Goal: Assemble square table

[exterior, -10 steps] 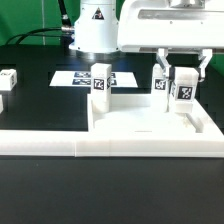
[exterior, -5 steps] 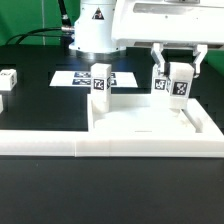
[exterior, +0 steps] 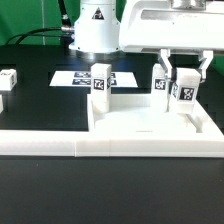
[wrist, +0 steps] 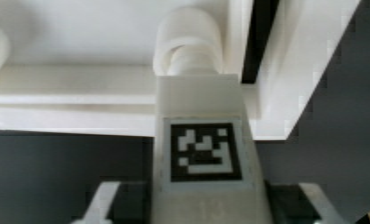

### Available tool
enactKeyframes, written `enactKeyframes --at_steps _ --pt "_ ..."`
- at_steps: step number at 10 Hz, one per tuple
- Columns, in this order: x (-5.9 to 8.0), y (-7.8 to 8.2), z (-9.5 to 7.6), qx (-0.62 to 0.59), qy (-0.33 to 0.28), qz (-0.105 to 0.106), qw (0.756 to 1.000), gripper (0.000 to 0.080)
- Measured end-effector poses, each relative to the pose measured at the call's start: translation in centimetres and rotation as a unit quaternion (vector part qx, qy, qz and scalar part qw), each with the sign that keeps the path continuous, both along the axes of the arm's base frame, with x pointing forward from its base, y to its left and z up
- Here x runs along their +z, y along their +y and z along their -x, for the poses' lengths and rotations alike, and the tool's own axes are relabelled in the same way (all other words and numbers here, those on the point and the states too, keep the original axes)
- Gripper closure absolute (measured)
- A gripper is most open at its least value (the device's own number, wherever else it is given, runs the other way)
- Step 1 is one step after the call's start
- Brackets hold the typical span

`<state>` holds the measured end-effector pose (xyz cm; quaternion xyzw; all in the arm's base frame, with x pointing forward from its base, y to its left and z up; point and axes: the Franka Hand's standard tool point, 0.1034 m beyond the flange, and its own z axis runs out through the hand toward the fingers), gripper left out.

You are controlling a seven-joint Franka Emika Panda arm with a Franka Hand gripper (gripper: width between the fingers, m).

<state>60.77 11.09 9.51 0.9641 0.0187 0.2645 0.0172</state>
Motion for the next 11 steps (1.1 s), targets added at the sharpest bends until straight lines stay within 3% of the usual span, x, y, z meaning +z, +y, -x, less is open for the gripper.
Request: enactKeyframes --at_steps 3,8,9,10,11 --pt "-1.3 -0.3 -0.2 0.001 0.005 0.007 1.000 0.0509" --pt "-1.3 -1.3 -0.8 0.006 -0.003 0.015 1.000 0.0509" --pt "-1.3 -1.3 -0.8 0.006 -0.003 0.015 1.000 0.0328" --pt "-1.3 -1.3 -0.8 0.006 -0.003 0.015 1.000 0.0213" --pt "-1.3 -1.3 -0.8 0.006 -0.003 0.015 1.000 0.0213"
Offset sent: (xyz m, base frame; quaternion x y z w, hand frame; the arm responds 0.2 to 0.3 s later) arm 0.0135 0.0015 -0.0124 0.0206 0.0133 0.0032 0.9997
